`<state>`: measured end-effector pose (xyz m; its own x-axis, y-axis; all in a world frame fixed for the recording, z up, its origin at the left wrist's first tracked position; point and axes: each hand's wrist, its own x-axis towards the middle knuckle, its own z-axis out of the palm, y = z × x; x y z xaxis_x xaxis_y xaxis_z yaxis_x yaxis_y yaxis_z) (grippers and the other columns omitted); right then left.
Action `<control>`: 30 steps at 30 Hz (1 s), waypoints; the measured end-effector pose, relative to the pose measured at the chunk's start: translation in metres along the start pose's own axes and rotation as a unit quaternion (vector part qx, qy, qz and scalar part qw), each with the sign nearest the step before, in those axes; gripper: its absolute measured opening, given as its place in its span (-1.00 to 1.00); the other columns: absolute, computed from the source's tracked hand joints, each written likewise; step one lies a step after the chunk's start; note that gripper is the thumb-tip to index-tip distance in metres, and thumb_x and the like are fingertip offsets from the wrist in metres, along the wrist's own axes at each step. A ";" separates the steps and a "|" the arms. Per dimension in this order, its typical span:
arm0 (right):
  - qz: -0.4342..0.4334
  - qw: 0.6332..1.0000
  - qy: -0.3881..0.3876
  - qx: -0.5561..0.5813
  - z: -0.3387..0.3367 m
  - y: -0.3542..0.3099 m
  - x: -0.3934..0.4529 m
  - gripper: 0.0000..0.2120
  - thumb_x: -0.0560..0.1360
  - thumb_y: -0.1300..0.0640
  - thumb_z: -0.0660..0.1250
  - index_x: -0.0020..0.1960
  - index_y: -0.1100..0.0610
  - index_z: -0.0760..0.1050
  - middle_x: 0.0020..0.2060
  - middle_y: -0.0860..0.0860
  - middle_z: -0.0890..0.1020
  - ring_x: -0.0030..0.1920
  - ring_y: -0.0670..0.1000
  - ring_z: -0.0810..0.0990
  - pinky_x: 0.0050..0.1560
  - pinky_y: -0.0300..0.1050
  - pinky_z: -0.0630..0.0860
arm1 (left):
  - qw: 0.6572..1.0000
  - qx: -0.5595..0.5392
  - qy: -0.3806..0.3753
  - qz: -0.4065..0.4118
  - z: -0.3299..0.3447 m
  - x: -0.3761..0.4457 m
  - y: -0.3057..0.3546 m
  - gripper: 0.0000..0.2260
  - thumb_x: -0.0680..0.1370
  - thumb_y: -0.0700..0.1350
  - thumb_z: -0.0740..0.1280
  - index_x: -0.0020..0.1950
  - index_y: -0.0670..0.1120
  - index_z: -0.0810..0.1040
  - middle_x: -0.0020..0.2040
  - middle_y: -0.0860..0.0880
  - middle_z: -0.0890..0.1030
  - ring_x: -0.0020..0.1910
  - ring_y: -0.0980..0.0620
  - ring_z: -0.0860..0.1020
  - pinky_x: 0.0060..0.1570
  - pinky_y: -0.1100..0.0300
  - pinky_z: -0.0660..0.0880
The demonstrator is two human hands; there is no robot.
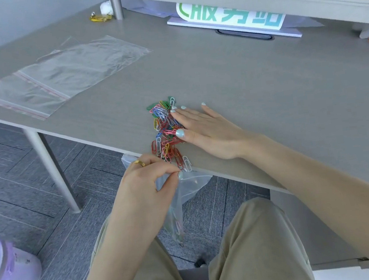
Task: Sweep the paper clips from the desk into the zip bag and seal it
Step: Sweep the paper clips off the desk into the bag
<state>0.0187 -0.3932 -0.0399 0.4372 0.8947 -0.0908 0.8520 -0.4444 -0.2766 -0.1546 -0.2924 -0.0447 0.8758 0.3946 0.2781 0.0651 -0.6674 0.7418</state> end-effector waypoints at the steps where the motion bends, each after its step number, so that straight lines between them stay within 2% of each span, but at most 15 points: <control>1: -0.005 1.000 -0.003 0.001 0.001 -0.005 -0.004 -0.35 0.50 -0.24 -0.24 0.50 0.05 -0.14 0.52 -0.08 -0.08 0.48 -0.17 -0.17 0.46 -0.07 -0.33 | 1.000 -0.002 -0.002 -0.002 0.000 0.000 0.000 -0.83 0.35 -0.08 0.25 -0.20 -0.04 0.62 -0.18 0.18 0.50 -0.21 0.14 0.45 -0.18 0.58 0.26; 8: -0.029 0.999 -0.015 -0.001 0.008 -0.029 -0.025 -0.31 0.47 -0.27 -0.26 0.50 0.06 -0.17 0.52 -0.08 -0.09 0.46 -0.23 -0.20 0.46 -0.07 -0.33 | 1.000 -0.013 -0.003 0.015 0.002 0.000 0.001 -0.86 0.34 -0.12 0.28 -0.23 -0.09 0.62 -0.21 0.02 0.56 -0.16 0.18 0.44 -0.14 0.56 0.27; 13: 0.019 0.998 0.023 0.061 0.007 -0.023 -0.037 -0.23 0.39 -0.34 -0.34 0.50 0.03 -0.17 0.52 -0.12 -0.11 0.43 -0.29 -0.22 0.46 -0.10 -0.31 | 1.000 -0.019 0.002 0.012 0.001 -0.002 0.000 -0.85 0.34 -0.11 0.27 -0.22 -0.10 0.62 -0.20 0.10 0.54 -0.11 0.23 0.43 -0.13 0.60 0.24; 16: 0.025 1.000 0.003 0.014 0.005 -0.018 -0.050 -0.14 0.34 -0.42 -0.43 0.50 0.03 -0.18 0.51 -0.12 -0.13 0.45 -0.26 -0.25 0.47 -0.05 -0.32 | 1.000 -0.021 0.005 0.008 0.003 -0.004 -0.001 -0.85 0.34 -0.10 0.28 -0.23 -0.09 0.62 -0.20 0.15 0.51 -0.10 0.26 0.41 -0.14 0.61 0.23; 19: 0.009 1.000 -0.012 -0.025 0.008 -0.023 -0.060 -0.13 0.31 -0.40 -0.49 0.50 0.03 -0.22 0.50 -0.12 -0.18 0.45 -0.22 -0.30 0.45 -0.02 -0.36 | 1.000 -0.016 0.002 0.010 0.003 -0.004 0.000 -0.85 0.34 -0.11 0.27 -0.24 -0.10 0.62 -0.23 0.15 0.50 -0.13 0.23 0.42 -0.15 0.61 0.23; 24: 0.004 0.999 -0.016 -0.051 0.012 -0.038 -0.068 -0.18 0.35 -0.36 -0.42 0.49 0.05 -0.25 0.49 -0.11 -0.22 0.45 -0.19 -0.32 0.45 0.00 -0.38 | 1.000 -0.010 0.000 0.016 0.003 -0.003 0.002 -0.85 0.34 -0.12 0.28 -0.23 -0.11 0.62 -0.22 0.00 0.55 -0.17 0.15 0.44 -0.15 0.56 0.27; 30: -0.014 0.998 -0.004 -0.063 0.017 -0.052 -0.073 -0.18 0.37 -0.36 -0.35 0.49 0.08 -0.23 0.48 -0.10 -0.21 0.46 -0.16 -0.31 0.45 0.03 -0.37 | 1.000 -0.009 0.004 0.015 0.002 -0.004 -0.001 -0.87 0.33 -0.11 0.28 -0.24 -0.08 0.61 -0.22 0.02 0.54 -0.13 0.26 0.41 -0.15 0.60 0.24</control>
<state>-0.0627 -0.4346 -0.0356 0.4117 0.9066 -0.0921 0.8931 -0.4215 -0.1569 -0.1566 -0.2946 -0.0480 0.8732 0.3801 0.3051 0.0308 -0.6677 0.7438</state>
